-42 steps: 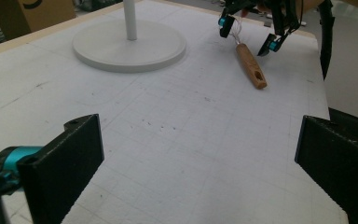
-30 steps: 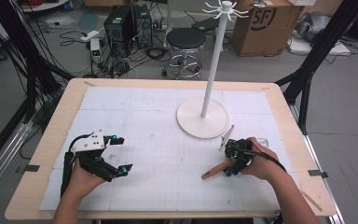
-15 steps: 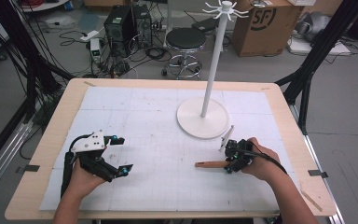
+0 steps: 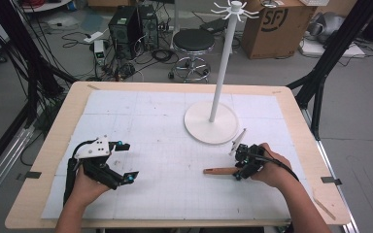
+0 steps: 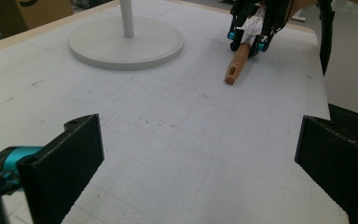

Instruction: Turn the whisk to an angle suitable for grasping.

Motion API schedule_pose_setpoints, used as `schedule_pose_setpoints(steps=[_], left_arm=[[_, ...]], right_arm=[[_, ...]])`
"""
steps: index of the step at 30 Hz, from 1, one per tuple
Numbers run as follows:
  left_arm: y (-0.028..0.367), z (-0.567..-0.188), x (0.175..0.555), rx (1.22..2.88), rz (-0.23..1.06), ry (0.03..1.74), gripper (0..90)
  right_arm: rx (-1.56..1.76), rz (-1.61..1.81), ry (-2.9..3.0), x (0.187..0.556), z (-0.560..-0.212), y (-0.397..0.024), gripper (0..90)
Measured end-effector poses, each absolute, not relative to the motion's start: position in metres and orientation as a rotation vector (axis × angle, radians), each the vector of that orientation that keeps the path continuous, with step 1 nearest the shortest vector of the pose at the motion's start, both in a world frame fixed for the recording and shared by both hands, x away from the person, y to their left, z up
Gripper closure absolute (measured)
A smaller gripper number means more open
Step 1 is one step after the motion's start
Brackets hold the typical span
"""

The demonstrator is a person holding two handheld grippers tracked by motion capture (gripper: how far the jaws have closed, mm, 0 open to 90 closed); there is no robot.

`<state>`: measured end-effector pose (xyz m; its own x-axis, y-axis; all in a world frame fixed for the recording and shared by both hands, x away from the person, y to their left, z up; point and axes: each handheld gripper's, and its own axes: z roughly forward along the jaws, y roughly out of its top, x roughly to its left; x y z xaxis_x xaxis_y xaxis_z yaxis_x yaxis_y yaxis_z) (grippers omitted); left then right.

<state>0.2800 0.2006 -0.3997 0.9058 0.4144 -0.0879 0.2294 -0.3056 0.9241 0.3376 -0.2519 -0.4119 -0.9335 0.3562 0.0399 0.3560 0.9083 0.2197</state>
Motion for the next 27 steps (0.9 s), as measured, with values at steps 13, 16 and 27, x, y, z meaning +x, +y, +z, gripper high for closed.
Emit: schedule_pose_setpoints(steps=[13, 16, 27], left_arm=[[0.2006, -0.3999, 0.2800, 1.896, 0.195, 0.476, 1.7], [0.2006, -0.3998, 0.2800, 1.897, 0.195, 0.476, 1.7], [0.2003, -0.4003, 0.2802, 1.902, 0.193, 0.475, 1.7]], right_arm=[[0.716, 0.325, 3.025, 0.3348, -0.4101, -0.2519, 68.5], [0.710, 0.329, 3.025, 0.3336, -0.4104, -0.2522, 66.5], [0.780, 0.424, 3.003, 0.3323, -0.4149, -0.2579, 51.1]])
